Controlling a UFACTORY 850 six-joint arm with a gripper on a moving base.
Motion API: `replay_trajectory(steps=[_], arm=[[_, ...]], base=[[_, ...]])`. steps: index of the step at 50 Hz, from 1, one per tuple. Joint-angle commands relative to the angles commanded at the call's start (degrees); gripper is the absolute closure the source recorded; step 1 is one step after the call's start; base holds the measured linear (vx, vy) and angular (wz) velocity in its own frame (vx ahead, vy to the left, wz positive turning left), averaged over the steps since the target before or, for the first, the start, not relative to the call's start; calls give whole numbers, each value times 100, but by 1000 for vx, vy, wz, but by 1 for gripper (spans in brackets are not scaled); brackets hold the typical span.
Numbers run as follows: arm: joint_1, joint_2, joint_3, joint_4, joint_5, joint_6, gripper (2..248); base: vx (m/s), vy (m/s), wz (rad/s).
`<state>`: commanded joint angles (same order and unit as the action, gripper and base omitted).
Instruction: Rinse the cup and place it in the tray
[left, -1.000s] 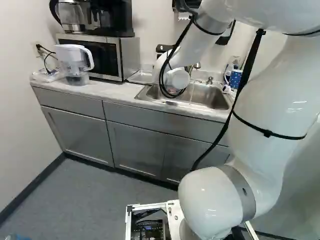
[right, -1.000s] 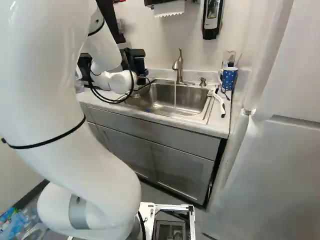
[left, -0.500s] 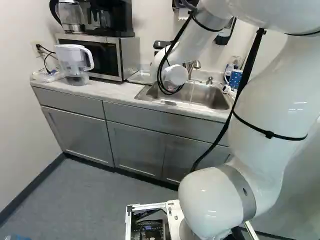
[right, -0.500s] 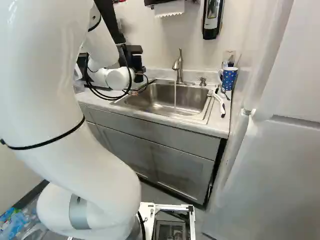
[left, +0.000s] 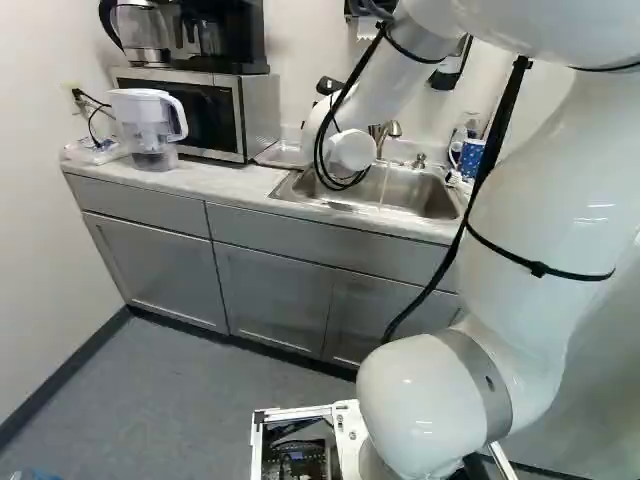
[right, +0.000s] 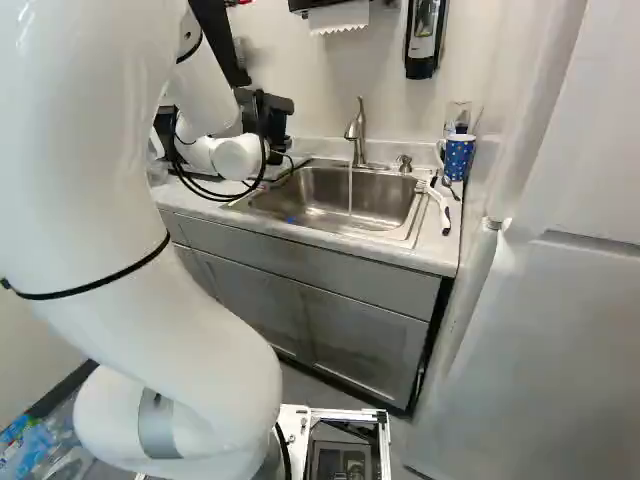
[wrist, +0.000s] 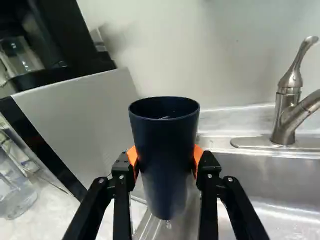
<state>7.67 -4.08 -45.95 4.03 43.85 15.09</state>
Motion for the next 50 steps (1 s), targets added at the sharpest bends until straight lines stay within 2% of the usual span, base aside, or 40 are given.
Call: replay_trajectory(steps=[50], arm=[[0,0,0,0,0,3010,127]], base=[[0,0,0]])
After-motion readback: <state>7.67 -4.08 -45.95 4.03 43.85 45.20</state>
